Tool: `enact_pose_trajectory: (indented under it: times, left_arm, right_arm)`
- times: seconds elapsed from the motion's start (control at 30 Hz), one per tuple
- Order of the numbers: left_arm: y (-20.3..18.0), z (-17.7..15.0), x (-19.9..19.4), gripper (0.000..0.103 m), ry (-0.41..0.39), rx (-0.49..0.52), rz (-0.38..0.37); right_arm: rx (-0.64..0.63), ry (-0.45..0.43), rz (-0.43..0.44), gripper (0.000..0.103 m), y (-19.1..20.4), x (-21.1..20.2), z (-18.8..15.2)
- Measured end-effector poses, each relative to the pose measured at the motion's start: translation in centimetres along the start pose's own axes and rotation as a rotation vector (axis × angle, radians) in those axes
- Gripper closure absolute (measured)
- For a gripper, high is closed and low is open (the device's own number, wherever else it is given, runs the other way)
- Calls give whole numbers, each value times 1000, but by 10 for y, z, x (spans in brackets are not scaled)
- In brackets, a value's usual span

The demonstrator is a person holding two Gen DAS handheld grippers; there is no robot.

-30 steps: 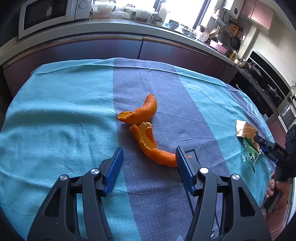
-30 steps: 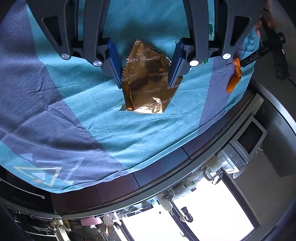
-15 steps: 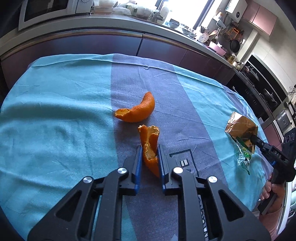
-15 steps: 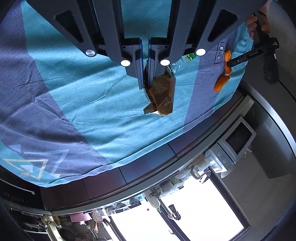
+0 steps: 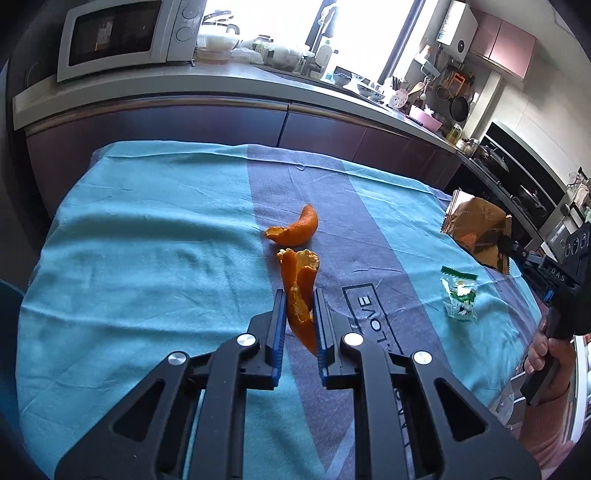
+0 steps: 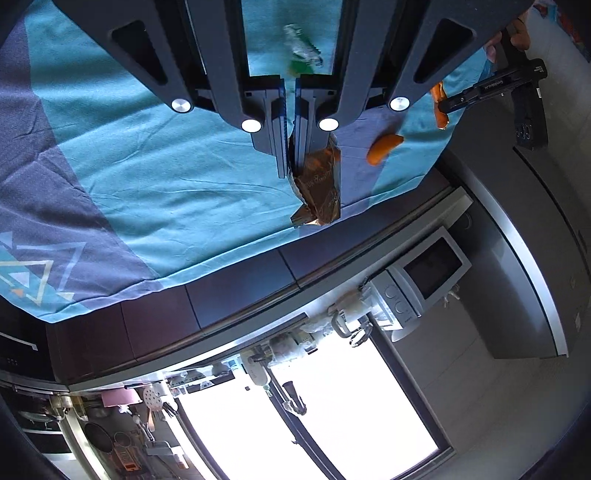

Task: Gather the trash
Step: 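Carry the orange peel and foil bag in both grippers over the teal bin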

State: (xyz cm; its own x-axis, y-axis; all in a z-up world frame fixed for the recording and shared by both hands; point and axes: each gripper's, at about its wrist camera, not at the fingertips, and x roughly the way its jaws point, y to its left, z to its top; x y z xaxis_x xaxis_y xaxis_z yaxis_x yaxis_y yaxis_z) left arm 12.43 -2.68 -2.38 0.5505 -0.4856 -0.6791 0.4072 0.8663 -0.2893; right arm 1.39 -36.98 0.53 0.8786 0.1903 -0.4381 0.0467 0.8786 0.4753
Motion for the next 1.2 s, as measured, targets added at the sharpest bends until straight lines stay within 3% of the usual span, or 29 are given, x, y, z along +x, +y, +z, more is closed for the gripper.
enact_pose_trajectory:
  times: [0.6, 1.2]
  left_arm:
    - [50, -32, -83, 88, -97, -37, 93]
    - [92, -56, -131, 88, -139, -114, 194]
  right_arm:
    - [-95, 154, 274, 101, 107, 52, -37]
    - [-169, 304, 436, 101, 187, 101, -70]
